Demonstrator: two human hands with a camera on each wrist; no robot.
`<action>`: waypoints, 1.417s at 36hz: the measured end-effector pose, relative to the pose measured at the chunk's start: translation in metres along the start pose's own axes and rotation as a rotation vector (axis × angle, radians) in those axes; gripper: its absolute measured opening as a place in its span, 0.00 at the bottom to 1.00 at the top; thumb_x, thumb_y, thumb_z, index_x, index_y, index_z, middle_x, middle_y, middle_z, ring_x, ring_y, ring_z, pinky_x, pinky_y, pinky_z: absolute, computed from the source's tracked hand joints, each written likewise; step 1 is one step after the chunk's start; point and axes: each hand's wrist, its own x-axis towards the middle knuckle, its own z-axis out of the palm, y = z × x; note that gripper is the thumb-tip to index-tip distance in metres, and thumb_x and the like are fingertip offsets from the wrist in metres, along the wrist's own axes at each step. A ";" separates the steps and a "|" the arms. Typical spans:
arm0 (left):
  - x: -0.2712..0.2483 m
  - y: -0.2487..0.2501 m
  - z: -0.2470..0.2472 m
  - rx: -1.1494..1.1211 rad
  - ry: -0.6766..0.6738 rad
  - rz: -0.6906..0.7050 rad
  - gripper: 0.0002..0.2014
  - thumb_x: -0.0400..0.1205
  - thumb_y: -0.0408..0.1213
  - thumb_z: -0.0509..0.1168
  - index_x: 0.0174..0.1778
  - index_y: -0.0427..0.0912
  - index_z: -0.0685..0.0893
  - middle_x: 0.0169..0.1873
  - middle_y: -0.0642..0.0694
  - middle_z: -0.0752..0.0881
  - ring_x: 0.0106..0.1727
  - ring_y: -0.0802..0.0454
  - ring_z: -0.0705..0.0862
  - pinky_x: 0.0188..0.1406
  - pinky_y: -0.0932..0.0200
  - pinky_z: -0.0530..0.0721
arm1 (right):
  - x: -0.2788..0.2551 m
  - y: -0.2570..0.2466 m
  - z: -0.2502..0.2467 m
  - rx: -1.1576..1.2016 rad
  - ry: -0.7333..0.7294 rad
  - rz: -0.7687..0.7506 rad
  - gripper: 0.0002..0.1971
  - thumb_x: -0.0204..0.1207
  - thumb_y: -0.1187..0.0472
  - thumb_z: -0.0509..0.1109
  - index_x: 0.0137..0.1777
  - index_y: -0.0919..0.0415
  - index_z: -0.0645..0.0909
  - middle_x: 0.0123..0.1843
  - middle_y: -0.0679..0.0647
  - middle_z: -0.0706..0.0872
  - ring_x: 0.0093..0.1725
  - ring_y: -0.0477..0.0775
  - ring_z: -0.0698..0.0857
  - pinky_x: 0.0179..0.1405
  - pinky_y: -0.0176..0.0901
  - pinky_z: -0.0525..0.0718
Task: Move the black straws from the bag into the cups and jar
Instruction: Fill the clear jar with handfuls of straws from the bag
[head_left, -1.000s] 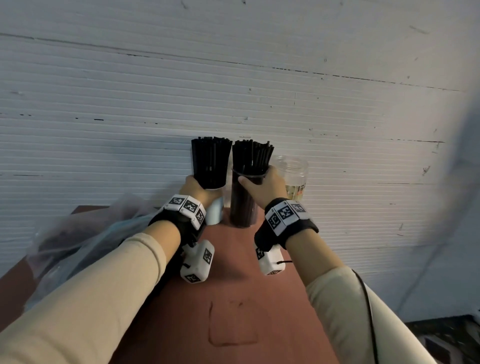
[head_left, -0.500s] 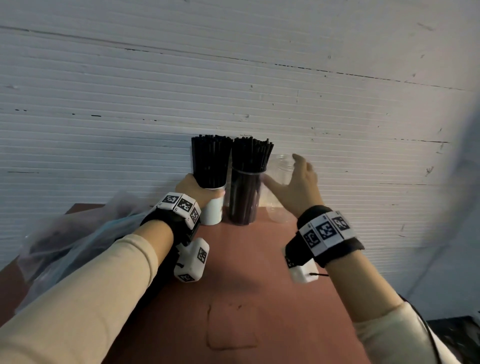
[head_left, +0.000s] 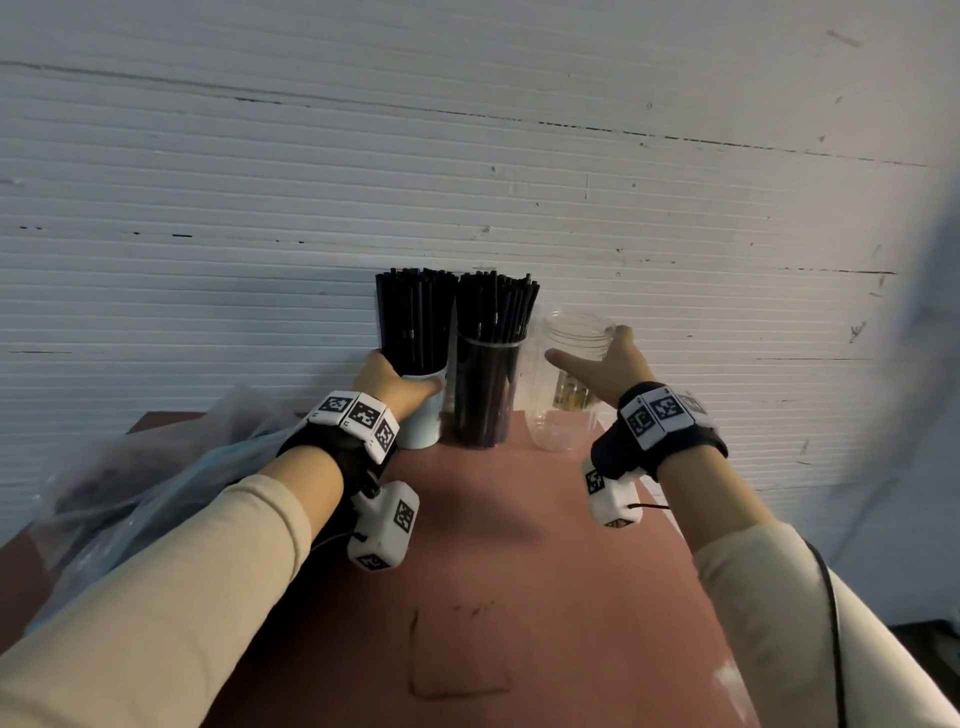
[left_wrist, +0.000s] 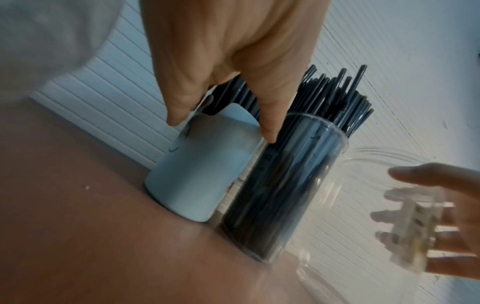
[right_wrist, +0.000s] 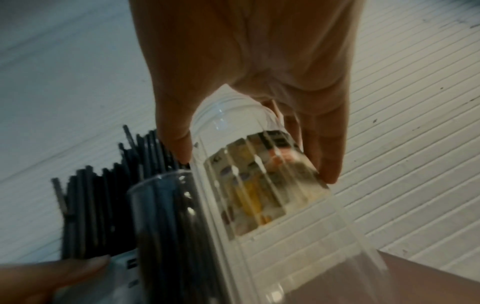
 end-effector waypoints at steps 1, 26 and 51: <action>-0.004 0.003 -0.001 -0.010 -0.002 -0.003 0.38 0.57 0.52 0.80 0.64 0.43 0.81 0.56 0.45 0.89 0.58 0.44 0.87 0.63 0.47 0.85 | -0.004 0.000 -0.002 -0.004 -0.004 0.000 0.47 0.69 0.42 0.77 0.77 0.65 0.57 0.71 0.62 0.75 0.69 0.62 0.77 0.55 0.46 0.76; -0.132 0.038 -0.138 0.493 -0.053 0.175 0.08 0.75 0.39 0.73 0.48 0.52 0.86 0.52 0.49 0.87 0.53 0.50 0.84 0.50 0.60 0.74 | -0.145 -0.059 0.022 -0.009 -0.125 -0.150 0.47 0.66 0.42 0.79 0.74 0.68 0.58 0.72 0.65 0.71 0.69 0.60 0.74 0.63 0.48 0.78; -0.174 -0.012 -0.204 0.459 -0.104 0.353 0.27 0.80 0.21 0.57 0.57 0.58 0.89 0.68 0.51 0.84 0.54 0.50 0.86 0.45 0.74 0.79 | -0.213 -0.137 0.143 -0.519 -0.646 -0.517 0.28 0.84 0.40 0.53 0.81 0.52 0.65 0.77 0.58 0.74 0.74 0.60 0.73 0.72 0.49 0.71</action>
